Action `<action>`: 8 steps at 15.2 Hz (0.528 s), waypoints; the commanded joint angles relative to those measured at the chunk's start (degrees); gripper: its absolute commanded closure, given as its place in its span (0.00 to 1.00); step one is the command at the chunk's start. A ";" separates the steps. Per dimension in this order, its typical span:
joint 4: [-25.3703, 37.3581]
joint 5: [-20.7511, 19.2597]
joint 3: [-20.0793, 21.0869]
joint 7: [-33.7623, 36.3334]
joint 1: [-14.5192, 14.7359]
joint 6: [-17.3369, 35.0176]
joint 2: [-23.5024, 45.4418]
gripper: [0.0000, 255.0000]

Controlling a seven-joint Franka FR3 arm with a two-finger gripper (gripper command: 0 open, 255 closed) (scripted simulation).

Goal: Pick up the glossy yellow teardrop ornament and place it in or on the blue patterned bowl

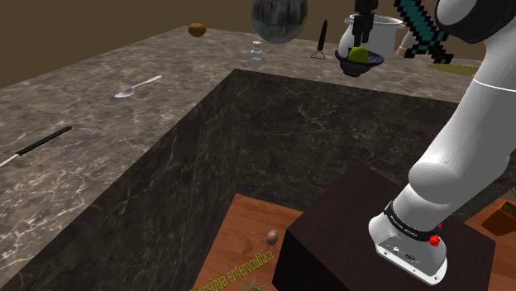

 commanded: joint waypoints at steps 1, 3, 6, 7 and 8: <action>-1.68 0.16 0.02 -0.91 -0.12 1.40 -0.25 0.00; -4.28 -0.07 0.03 -0.69 -0.04 3.18 -1.09 0.00; -7.43 -0.33 0.02 -0.44 0.02 5.41 -2.05 0.00; -7.44 -0.33 0.02 -0.43 0.02 5.41 -2.05 0.00; -7.44 -0.33 0.02 -0.44 0.02 5.41 -2.05 0.00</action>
